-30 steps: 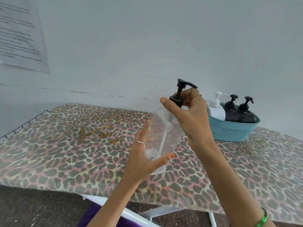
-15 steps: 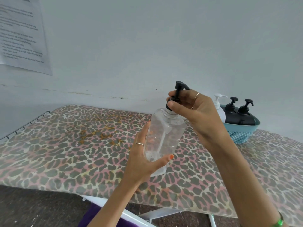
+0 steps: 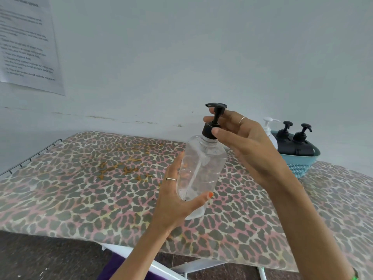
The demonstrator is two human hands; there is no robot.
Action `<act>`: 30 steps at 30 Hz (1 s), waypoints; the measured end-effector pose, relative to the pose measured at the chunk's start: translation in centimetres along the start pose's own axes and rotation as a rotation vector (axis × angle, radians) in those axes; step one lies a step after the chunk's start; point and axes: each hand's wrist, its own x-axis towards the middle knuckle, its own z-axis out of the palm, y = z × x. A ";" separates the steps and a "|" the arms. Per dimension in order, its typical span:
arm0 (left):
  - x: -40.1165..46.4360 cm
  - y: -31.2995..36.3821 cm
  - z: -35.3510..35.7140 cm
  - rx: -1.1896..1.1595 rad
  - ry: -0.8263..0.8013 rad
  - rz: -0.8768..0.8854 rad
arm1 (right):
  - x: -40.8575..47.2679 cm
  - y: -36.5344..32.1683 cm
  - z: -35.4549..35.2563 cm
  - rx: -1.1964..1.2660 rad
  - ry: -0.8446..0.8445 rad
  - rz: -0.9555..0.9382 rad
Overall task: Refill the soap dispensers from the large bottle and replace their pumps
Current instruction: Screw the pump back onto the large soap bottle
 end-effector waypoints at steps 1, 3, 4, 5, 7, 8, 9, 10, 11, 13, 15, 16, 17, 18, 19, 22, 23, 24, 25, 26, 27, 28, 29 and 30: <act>0.0 0.0 0.0 -0.007 0.008 -0.003 | 0.0 -0.1 -0.1 0.007 -0.019 -0.003; 0.0 0.0 0.0 -0.025 0.022 -0.027 | 0.1 -0.1 0.0 -0.026 -0.010 -0.022; 0.0 0.0 -0.1 -0.029 0.027 -0.034 | 0.2 -0.1 0.2 -0.050 0.006 -0.033; 0.0 0.0 -0.1 -0.032 0.028 -0.034 | 0.3 -0.2 0.5 -0.078 0.028 -0.042; 0.0 -0.1 0.0 -0.034 0.025 -0.030 | 0.3 0.0 1.1 -0.152 0.101 -0.058; 0.0 -0.1 0.0 -0.031 0.023 -0.031 | 0.4 0.1 1.5 -0.181 0.145 -0.065; -0.1 0.0 0.0 -0.025 0.022 -0.034 | 0.4 0.2 1.9 -0.198 0.184 -0.071; -0.1 0.0 0.0 -0.020 0.023 -0.041 | 0.4 0.3 2.3 -0.210 0.208 -0.077; -0.1 0.1 0.0 -0.015 0.026 -0.050 | 0.3 0.4 2.5 -0.224 0.214 -0.077; 0.0 0.3 0.0 -0.009 0.034 -0.065 | 0.3 0.5 2.6 -0.250 0.180 -0.048; 0.0 0.4 -0.1 -0.004 0.033 -0.060 | 0.4 0.5 2.2 -0.234 0.111 -0.005; 0.0 0.4 -0.1 -0.003 0.031 -0.058 | 0.4 0.4 2.0 -0.198 0.073 0.005; 0.0 0.3 -0.1 -0.006 0.032 -0.060 | 0.4 0.4 1.7 -0.146 0.037 0.006; 0.0 0.2 0.0 -0.015 0.034 -0.066 | 0.4 0.3 1.6 -0.093 0.003 0.002; 0.0 0.0 0.0 -0.023 0.035 -0.076 | 0.5 0.2 1.5 -0.058 -0.026 -0.001; 0.0 -0.1 0.0 -0.045 0.033 -0.094 | 0.6 0.1 1.4 -0.042 -0.049 -0.010; 0.0 -0.1 0.0 -0.047 0.032 -0.092 | 0.7 0.2 1.4 -0.067 -0.027 -0.018; 0.0 0.0 0.0 -0.045 0.031 -0.089 | 0.8 0.2 1.5 -0.101 0.006 -0.025; 0.0 0.1 0.0 -0.040 0.030 -0.084 | 0.8 0.2 1.7 -0.136 0.048 -0.029; 0.0 0.1 0.0 -0.030 0.029 -0.080 | 0.9 0.4 1.8 -0.165 0.097 -0.029; 0.0 0.1 0.0 -0.019 0.027 -0.076 | 1.0 0.5 2.1 -0.188 0.145 -0.026; 0.0 0.1 0.0 -0.012 0.026 -0.073 | 1.0 0.7 2.3 -0.210 0.179 -0.023; 0.0 0.1 0.0 -0.010 0.027 -0.073 | 1.0 0.8 2.5 -0.235 0.190 -0.025; 0.0 0.1 0.0 -0.012 0.030 -0.075 | 1.0 0.8 2.5 -0.261 0.177 -0.029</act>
